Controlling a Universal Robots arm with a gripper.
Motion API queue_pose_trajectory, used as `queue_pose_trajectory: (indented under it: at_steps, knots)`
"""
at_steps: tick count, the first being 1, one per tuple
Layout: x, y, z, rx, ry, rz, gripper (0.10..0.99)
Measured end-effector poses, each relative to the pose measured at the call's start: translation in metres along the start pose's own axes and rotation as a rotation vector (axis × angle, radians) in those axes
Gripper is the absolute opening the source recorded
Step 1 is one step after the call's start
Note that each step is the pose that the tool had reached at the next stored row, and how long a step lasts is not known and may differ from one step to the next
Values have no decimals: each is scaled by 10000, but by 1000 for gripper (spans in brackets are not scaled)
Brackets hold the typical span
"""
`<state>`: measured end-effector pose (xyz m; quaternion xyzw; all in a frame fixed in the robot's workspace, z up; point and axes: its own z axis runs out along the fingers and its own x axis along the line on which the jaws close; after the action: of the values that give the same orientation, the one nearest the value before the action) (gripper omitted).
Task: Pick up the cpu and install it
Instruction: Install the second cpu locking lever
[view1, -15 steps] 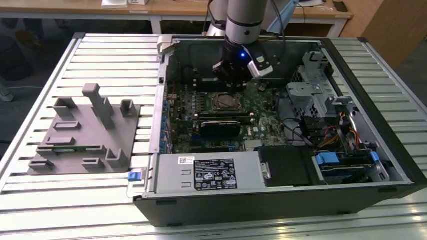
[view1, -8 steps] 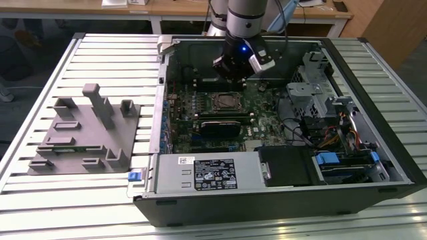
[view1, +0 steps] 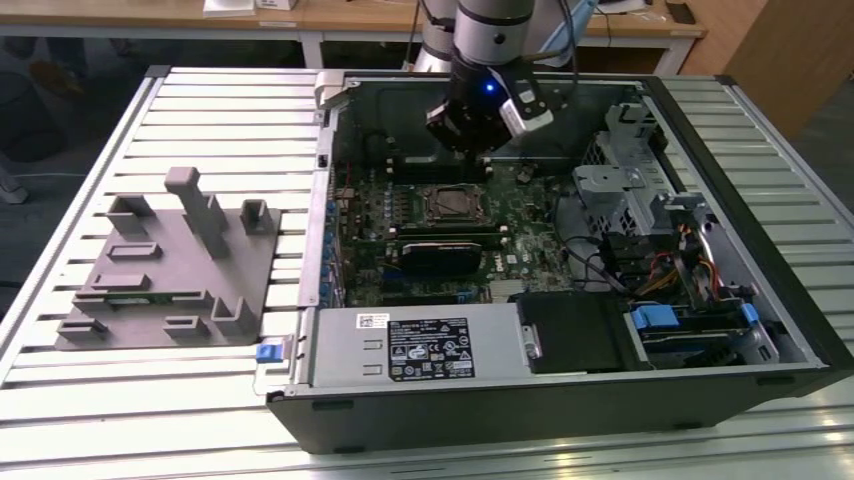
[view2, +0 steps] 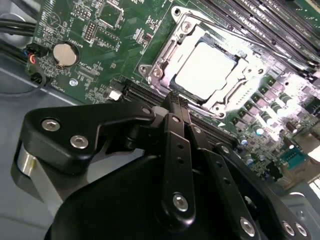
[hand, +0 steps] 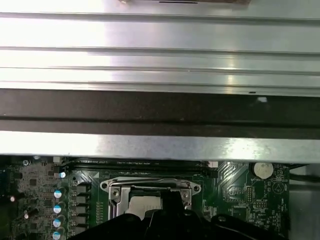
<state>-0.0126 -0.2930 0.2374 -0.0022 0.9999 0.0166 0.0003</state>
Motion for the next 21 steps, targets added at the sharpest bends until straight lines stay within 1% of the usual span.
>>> queue_pose_trajectory:
  at_steps: [7,11,14,16,21]
  knots:
    - [0,3,-131,1,10,1,106]
    - [0,-1,-227,1,11,-1,106]
    - [0,-19,-247,0,10,0,106]
    - [1,-51,-248,2,11,0,106]
    - [2,-194,-252,1,12,0,106]
